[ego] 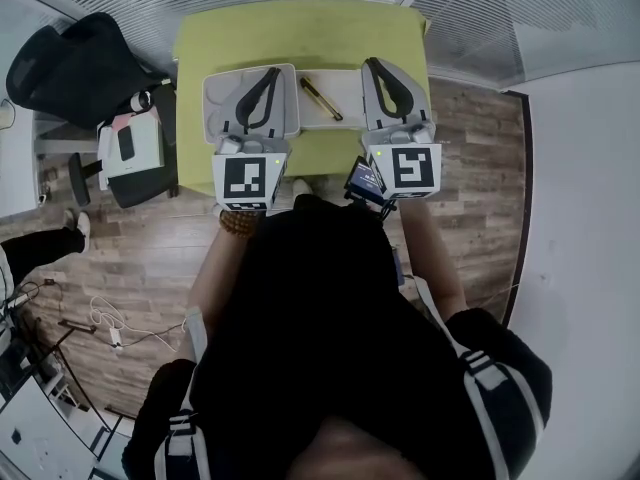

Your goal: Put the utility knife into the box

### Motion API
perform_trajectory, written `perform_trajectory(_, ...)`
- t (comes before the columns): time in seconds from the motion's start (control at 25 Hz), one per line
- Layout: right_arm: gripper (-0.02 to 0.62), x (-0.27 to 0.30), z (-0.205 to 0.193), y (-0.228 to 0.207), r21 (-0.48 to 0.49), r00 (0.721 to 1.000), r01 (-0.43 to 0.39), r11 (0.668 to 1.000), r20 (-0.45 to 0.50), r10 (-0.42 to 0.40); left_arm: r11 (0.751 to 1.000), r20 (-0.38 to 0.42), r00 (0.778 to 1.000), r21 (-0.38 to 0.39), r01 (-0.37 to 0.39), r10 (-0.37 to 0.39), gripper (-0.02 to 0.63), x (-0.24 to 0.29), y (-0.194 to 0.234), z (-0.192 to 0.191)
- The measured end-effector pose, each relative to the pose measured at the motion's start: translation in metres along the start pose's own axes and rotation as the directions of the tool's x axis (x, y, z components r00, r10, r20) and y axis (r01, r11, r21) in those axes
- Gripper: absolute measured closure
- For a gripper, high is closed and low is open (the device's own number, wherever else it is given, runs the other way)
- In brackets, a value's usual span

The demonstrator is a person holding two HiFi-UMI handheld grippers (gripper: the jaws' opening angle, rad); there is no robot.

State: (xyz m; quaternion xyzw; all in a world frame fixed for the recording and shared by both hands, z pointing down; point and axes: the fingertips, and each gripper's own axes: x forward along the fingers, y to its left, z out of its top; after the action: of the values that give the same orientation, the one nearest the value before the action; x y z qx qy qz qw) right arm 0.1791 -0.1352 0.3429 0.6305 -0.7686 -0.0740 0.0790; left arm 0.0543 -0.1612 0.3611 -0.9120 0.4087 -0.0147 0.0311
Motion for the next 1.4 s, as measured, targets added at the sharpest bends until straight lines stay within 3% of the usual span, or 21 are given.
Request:
perform_trajectory(0.72,0.586,-0.009,-0.029,0.001,0.041,0.997,0.021,0.999,-0.077,-0.018,1.000,0.002,1.000,-0.012,-0.018,0.018,0.588,0.002,-0.002,-0.002)
perform_trajectory(1.4,0.595,-0.014,-0.029,0.002,0.039,0.996,0.014,0.999,-0.090,-0.011,1.000,-0.006,1.000,-0.015,-0.015,0.015,0.588,-0.004,-0.006,-0.006)
